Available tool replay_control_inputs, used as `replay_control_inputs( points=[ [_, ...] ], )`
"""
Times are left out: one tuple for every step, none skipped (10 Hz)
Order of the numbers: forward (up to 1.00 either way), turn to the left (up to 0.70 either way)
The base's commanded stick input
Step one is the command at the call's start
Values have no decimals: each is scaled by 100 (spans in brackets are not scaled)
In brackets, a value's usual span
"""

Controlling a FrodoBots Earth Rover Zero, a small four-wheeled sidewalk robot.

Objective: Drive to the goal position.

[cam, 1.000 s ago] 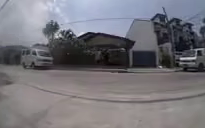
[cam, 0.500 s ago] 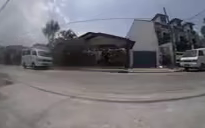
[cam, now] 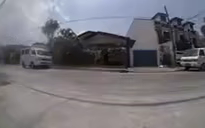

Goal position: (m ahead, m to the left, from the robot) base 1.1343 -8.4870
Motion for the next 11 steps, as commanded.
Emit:
replay_control_inputs(
  points=[
    [70, -35],
    [70, -35],
    [70, -35],
    [70, -35],
    [70, -35],
    [70, -35],
    [70, -35],
    [70, -35],
    [70, -35],
    [62, -47],
    [47, -68]
  ],
)
